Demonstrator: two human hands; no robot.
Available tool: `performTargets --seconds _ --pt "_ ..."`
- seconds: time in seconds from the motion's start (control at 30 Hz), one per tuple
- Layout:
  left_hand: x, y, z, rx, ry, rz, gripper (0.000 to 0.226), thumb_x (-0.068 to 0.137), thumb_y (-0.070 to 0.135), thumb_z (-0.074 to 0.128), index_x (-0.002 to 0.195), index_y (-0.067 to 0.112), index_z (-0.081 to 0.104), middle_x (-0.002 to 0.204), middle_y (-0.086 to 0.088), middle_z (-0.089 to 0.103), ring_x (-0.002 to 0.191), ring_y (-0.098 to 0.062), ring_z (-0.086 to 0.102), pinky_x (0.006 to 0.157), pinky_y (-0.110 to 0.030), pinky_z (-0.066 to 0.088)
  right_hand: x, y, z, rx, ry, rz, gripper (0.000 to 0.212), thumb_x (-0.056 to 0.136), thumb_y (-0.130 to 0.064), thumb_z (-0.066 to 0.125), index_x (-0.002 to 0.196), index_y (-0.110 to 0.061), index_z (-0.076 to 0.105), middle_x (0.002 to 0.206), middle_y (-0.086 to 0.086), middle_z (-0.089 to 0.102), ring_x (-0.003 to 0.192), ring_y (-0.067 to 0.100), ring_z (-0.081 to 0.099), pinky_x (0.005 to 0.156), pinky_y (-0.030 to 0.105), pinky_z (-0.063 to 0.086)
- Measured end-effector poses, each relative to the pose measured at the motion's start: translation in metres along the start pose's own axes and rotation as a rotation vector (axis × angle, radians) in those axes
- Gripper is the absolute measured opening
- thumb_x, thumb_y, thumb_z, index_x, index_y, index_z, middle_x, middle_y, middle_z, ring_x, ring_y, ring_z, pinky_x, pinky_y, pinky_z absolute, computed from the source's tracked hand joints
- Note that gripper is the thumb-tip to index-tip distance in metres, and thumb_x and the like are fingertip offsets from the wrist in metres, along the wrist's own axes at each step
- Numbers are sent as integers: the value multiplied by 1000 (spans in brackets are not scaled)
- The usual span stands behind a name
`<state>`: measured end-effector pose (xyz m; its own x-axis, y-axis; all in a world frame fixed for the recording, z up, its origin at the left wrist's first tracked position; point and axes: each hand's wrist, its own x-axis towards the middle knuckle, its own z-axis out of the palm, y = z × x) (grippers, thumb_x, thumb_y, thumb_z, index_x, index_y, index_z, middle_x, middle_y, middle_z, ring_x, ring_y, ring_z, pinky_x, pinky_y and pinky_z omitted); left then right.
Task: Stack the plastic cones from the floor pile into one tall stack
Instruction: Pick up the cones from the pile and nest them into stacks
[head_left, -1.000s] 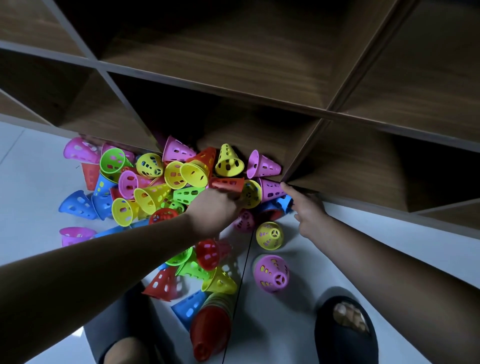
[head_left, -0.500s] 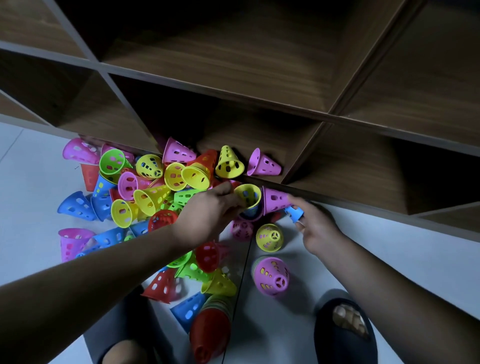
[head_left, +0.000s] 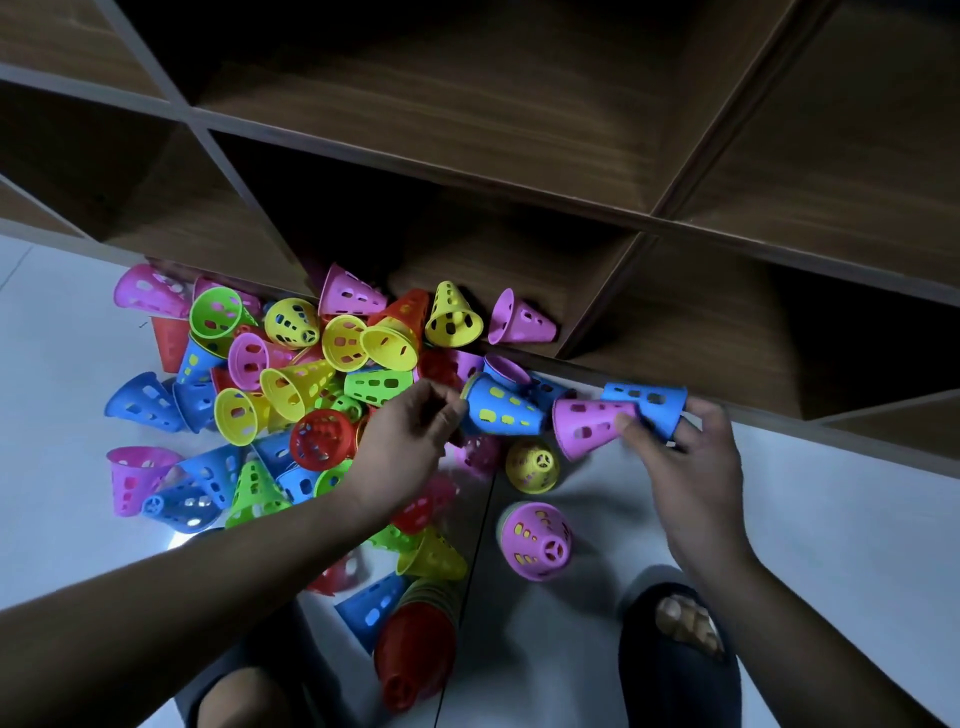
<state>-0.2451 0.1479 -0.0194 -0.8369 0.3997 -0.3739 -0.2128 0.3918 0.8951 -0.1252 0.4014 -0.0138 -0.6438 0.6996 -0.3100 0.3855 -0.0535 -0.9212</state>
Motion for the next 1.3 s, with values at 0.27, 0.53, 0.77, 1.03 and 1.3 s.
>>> performTargets --seconds 0.27,0.53,0.77,1.03,1.3 --pt "0 -5 -9 -266 120 -192 20 110 17 55 109 0 65 74 -4 69 72 -27 56 71 -44 49 -14 9 14 -229 -219 -100 59 72 -16 95 118 -29 61 112 -15 78 105 0 73 92 28 56" --pt "-1 -9 7 -370 45 -301 23 110 21 54 103 5 68 75 -5 65 71 -19 55 70 -34 45 -11 20 13 -278 -197 -165 33 77 -18 92 98 -28 70 83 -11 74 82 6 70 72 13 50" --pt "-12 -10 20 -420 0 -372 20 112 17 51 109 3 65 70 -6 65 58 -12 57 53 -23 48 1 31 10 -453 -174 -225 27 89 -29 82 110 -33 66 99 -13 70 91 7 67 81 28 54" --pt "-11 -11 27 -200 -39 -328 19 111 23 54 111 10 68 75 -2 71 65 -15 64 61 -31 52 42 79 -11 -1254 -150 -414 69 83 -56 76 139 -23 53 141 4 44 122 34 51 96 49 46" --pt "-2 -11 55 -110 -133 -246 19 111 25 52 110 14 69 83 -6 74 69 -13 63 63 -26 52 55 103 -48 -1465 -77 -390 74 82 -41 76 146 -14 49 143 13 52 124 36 48 96 49 42"
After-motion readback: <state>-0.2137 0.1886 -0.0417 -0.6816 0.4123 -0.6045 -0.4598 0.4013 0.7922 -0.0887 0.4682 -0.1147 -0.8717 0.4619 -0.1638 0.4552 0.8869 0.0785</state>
